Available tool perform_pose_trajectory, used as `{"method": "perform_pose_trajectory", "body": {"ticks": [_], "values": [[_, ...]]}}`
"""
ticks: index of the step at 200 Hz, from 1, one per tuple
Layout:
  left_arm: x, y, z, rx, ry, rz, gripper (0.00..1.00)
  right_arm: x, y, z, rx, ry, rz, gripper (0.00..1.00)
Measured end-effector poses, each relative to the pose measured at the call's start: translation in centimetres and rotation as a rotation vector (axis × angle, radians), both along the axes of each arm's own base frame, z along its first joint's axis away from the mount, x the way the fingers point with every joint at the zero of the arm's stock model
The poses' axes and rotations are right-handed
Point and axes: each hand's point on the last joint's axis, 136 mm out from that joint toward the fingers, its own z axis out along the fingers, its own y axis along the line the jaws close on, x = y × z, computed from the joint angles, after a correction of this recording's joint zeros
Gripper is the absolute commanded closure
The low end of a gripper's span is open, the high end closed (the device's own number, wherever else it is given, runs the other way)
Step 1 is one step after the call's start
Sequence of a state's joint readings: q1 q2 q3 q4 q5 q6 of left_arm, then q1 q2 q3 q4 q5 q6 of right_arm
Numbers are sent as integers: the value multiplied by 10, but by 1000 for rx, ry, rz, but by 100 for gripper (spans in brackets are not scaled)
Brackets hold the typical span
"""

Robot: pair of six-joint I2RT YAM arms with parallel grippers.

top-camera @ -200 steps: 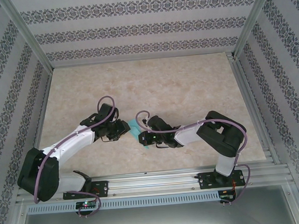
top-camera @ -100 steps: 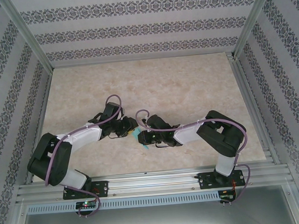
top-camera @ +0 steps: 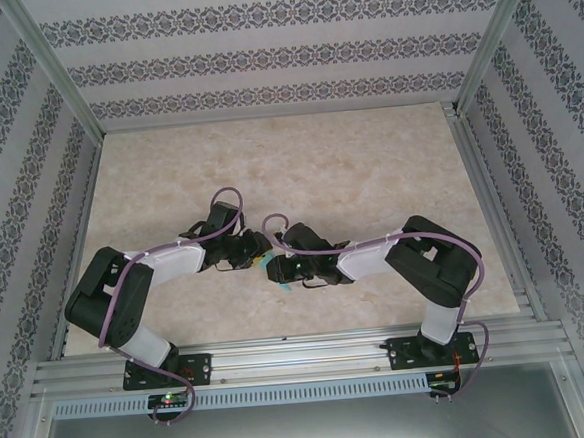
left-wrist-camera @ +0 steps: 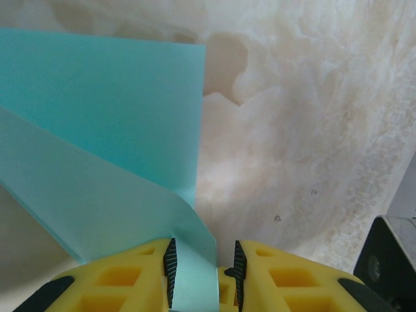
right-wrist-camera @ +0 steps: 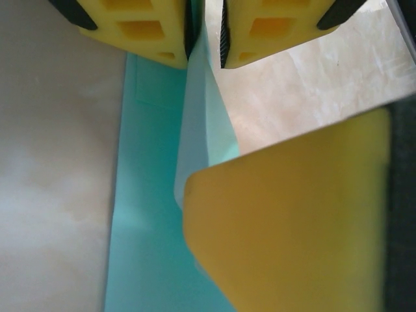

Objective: Fold a paper plane with a square sheet of paper (pick it up from the middle)
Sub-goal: Fold the wing for the fifth time at the center of the table.

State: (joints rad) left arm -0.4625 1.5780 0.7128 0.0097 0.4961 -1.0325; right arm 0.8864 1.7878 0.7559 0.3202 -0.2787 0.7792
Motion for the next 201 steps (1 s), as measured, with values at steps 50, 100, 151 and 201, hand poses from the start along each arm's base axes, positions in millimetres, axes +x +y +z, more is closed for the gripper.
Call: {"method": "perform_pose_trajectory", "body": {"ticks": [50,100,151,201], "values": [[1,1,-1,10,-7,1,68,-1,-3,4,-4,8,-6,73],[2,3,-1,19,-11,7,68,0,-7,6,-3,19,-26,72],[2,3,-2,22,-14,7,68,1,-12,7,1,34,-50,65],[2,3,-2,22,-14,6,68,2,-11,16,17,21,-48,62]]}}
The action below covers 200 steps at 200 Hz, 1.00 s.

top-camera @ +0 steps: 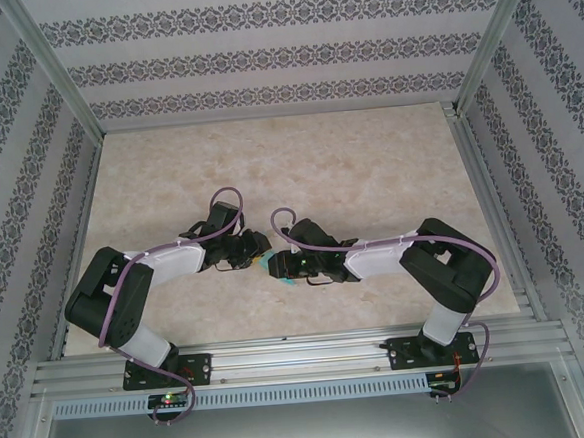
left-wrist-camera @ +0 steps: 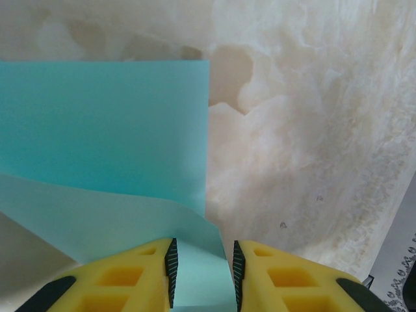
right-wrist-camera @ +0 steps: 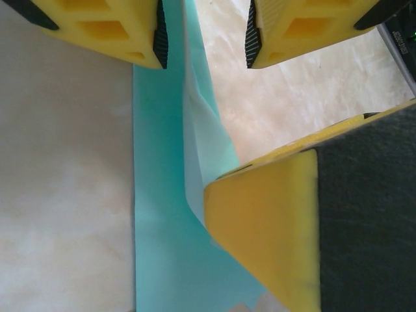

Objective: Fold a paper plane with a square sheet of paper (pick it up from the middle)
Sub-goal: Fold the wing for the fifth time at the center of the table.

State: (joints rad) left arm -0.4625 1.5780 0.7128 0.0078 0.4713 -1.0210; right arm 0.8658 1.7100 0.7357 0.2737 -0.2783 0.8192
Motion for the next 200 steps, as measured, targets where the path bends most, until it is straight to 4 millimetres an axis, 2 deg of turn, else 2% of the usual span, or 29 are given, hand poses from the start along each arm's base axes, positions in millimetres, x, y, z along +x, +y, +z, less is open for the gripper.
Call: {"method": "perform_pose_trajectory", "body": {"ticks": [32,46,63,93,103,124,135,162,200], "values": [[0,0,0,0,0,0,68,1,1,0,0,1,-2,72],[0,0,0,0,0,0,68,1,1,-3,-3,0,3,84],[0,0,1,-1,-2,1,67,0,1,-7,-12,4,7,92],[-3,3,14,0,-19,6,55,0,0,-8,-28,-23,32,93],[-3,6,22,5,-36,17,47,-1,1,-9,-37,-38,44,93],[-5,18,43,35,-72,56,25,-5,3,-10,-78,-99,75,94],[-6,26,51,65,-85,80,18,-11,5,-9,-108,-142,105,94],[-9,47,56,137,-69,149,13,-26,14,-7,-198,-280,183,94],[-21,67,28,208,64,206,14,-37,20,-5,-340,-509,276,95]]}}
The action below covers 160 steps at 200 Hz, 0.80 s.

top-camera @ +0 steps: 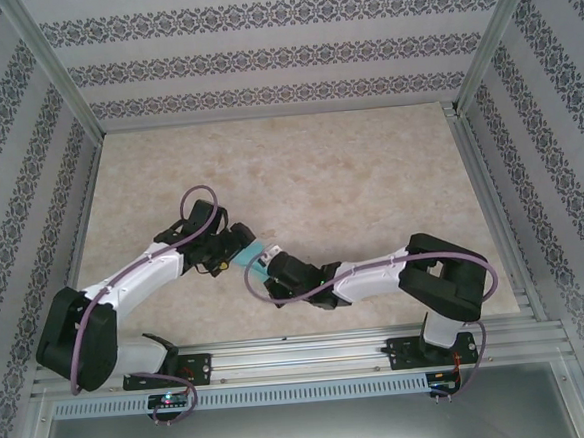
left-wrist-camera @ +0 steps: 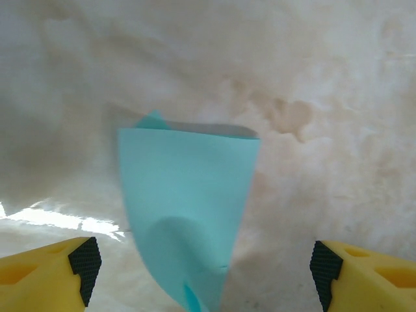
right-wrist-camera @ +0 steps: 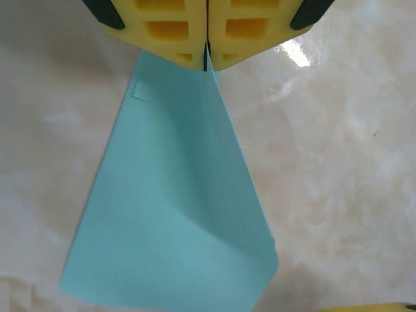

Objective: Fold a paper plane with a square sheet of paper (pick it up from the middle)
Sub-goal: Fold the wing for the fifth time at the center of the table.

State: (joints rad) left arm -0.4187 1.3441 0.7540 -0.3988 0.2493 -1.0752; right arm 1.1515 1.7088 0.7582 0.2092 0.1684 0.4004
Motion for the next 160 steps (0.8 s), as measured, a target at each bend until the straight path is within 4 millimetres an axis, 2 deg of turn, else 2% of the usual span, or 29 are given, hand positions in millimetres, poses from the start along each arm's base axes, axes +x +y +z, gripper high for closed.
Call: {"method": "perform_pose_trajectory", "body": {"ticks": [22,65,78,97,122,146,160], "values": [[-8,5,-14,21,69,11,17,-5,3,3,-71,-120,57,94],[-14,2,-25,12,124,2,38,1,4,8,-156,-264,112,94],[-15,1,-29,11,140,-2,48,2,4,9,-168,-288,122,93],[-18,-1,-33,3,164,-4,57,3,5,9,-181,-307,130,93],[-18,-2,-33,-5,169,-3,83,2,5,8,-191,-314,144,88],[-18,-3,-34,-4,169,-15,97,1,6,7,-191,-311,154,80],[-18,-3,-35,-2,173,-19,100,-2,7,6,-185,-298,166,76]]}}
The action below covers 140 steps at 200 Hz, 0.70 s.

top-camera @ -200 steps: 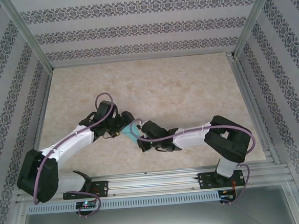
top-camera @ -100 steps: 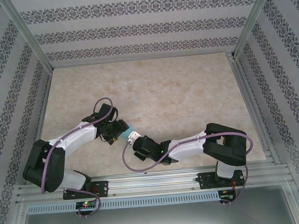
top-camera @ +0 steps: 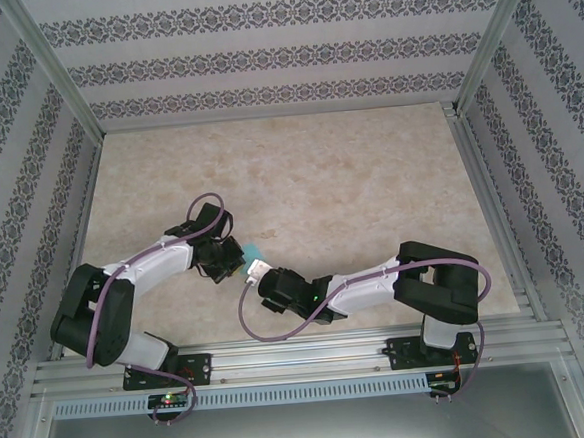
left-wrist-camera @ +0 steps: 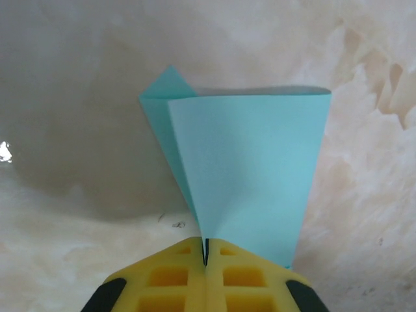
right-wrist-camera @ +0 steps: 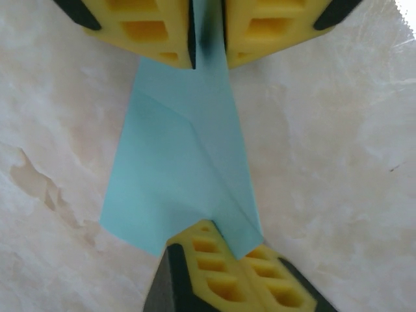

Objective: Fold a paper plane with a square sheet of paper (pick it up from the middle)
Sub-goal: Fold the wing for the fifth time at the center of the table.

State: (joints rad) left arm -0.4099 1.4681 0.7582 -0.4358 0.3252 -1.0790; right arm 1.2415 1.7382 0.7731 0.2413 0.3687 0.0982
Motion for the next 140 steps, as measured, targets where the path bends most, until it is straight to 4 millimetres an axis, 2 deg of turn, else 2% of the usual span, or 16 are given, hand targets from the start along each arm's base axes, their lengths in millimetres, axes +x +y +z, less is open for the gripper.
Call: {"method": "perform_pose_trajectory", "body": {"ticks": [38,70,121,140], "values": [[-1,-1,-2,-1,8,-2,100,-1,5,3,2,13,9,78],[-1,-1,-1,-4,8,-3,100,3,16,9,10,11,12,87],[0,-2,-1,-8,8,-4,100,3,11,3,0,51,-9,81],[2,-3,2,-11,1,-4,100,3,10,2,5,68,-21,85]]}}
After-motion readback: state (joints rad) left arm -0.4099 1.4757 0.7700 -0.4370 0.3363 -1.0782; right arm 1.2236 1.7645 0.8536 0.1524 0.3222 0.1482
